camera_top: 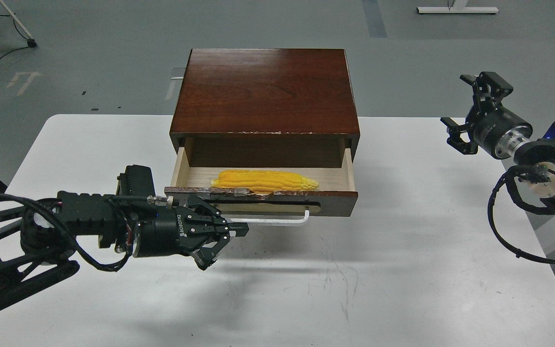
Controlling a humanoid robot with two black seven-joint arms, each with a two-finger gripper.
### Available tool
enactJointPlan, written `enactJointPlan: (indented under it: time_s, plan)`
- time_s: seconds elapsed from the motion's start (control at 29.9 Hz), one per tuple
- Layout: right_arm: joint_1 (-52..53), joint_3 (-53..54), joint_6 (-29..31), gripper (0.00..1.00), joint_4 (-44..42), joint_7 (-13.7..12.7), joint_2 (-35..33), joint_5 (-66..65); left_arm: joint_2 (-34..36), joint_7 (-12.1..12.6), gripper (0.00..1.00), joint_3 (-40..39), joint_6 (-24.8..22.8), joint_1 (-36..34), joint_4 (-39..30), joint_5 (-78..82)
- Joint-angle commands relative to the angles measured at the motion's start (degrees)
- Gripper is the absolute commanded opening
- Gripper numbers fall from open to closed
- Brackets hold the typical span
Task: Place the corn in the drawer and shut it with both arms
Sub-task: 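Position the left gripper against the drawer front near the handle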
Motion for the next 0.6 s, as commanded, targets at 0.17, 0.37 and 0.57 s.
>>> enactJointPlan:
  time_s: [0.17, 0.37, 0.57]
  plan:
    - [-0.2, -0.1, 0.0, 1.0, -0.3, 0.0, 0.0, 0.0, -1.1, 0.0, 0.0, -0.6, 0.0, 0.0, 0.9, 0.0]
    - [-0.7, -0.1, 0.0, 1.0, -0.4, 0.0, 0.0, 0.0, -2.2, 0.7, 0.0, -0.8, 0.0, 0.0, 1.0, 0.0]
    - [-0.7, -0.1, 0.0, 1.0, -0.8, 0.0, 0.0, 0.0, -1.6, 0.2, 0.0, -0.8, 0.0, -0.1, 0.8, 0.0]
